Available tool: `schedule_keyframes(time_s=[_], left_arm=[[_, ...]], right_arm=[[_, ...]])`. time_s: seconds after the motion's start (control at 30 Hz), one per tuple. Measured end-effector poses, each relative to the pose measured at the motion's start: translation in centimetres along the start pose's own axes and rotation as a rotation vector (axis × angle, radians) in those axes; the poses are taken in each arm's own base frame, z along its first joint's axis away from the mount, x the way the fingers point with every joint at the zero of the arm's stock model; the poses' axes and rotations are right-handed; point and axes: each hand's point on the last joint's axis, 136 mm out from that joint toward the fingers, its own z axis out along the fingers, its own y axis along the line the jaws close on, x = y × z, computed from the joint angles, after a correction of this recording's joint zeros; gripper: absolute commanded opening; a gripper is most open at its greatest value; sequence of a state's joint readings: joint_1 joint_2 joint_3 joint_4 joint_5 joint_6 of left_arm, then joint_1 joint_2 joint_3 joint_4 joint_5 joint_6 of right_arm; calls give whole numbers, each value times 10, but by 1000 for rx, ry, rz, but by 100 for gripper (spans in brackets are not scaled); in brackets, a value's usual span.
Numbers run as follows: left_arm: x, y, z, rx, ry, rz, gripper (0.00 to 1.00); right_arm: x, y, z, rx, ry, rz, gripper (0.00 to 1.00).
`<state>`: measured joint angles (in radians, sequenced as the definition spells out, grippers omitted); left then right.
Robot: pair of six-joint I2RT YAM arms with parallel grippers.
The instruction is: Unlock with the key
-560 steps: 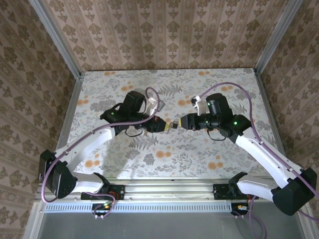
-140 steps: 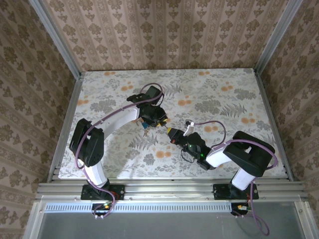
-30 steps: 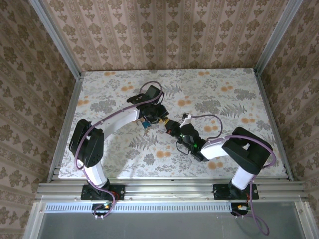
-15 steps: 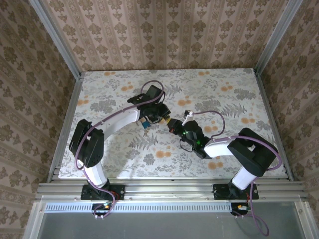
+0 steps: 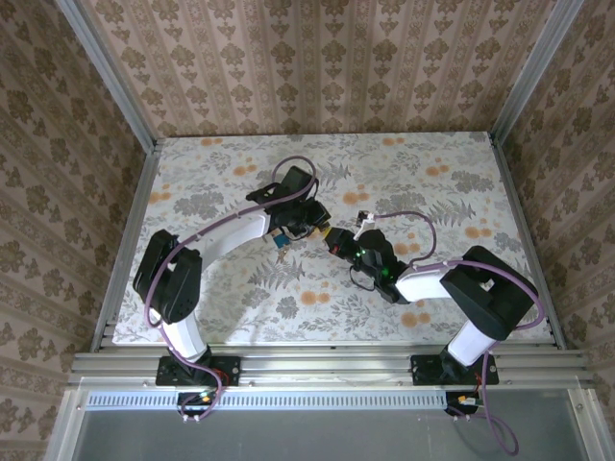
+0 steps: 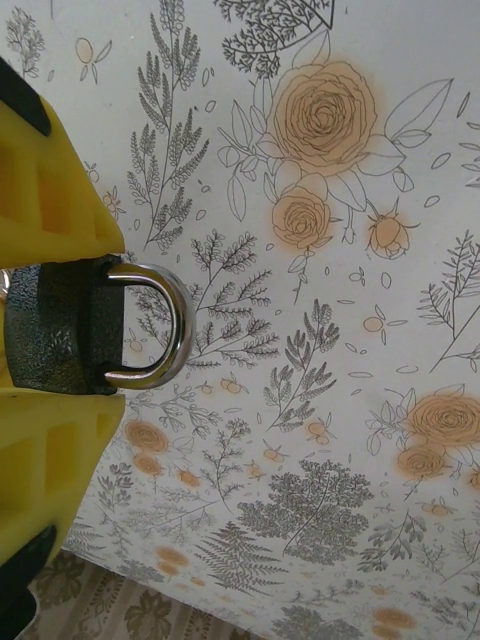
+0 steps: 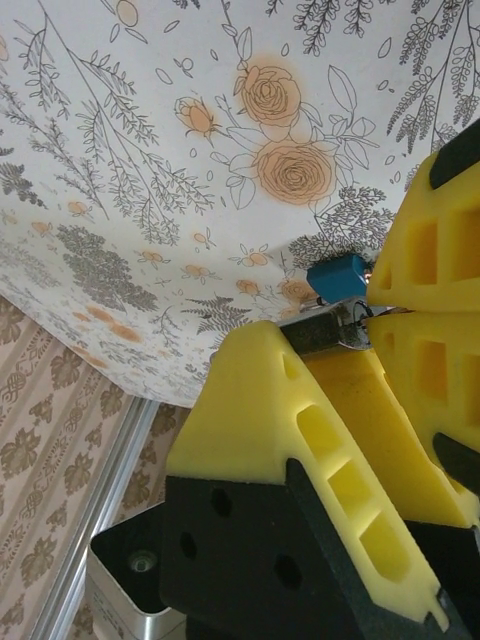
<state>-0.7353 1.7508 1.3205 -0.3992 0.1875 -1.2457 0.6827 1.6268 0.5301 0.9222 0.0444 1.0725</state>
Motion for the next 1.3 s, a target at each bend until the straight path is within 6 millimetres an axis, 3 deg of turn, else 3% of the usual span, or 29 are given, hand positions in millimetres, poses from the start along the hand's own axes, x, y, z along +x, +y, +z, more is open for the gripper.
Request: schedule_keyframes(time_s=[0.8, 1.07, 1.3], left_arm=[[4, -19, -47, 279, 18, 80, 8], [15, -15, -49, 276, 72, 78, 11], [36, -13, -48, 269, 155, 88, 11]], right_arm=[[-8, 40, -17, -279, 93, 216, 1], [-2, 36, -26, -213, 135, 158, 29], [-3, 28, -54, -102, 139, 21, 43]])
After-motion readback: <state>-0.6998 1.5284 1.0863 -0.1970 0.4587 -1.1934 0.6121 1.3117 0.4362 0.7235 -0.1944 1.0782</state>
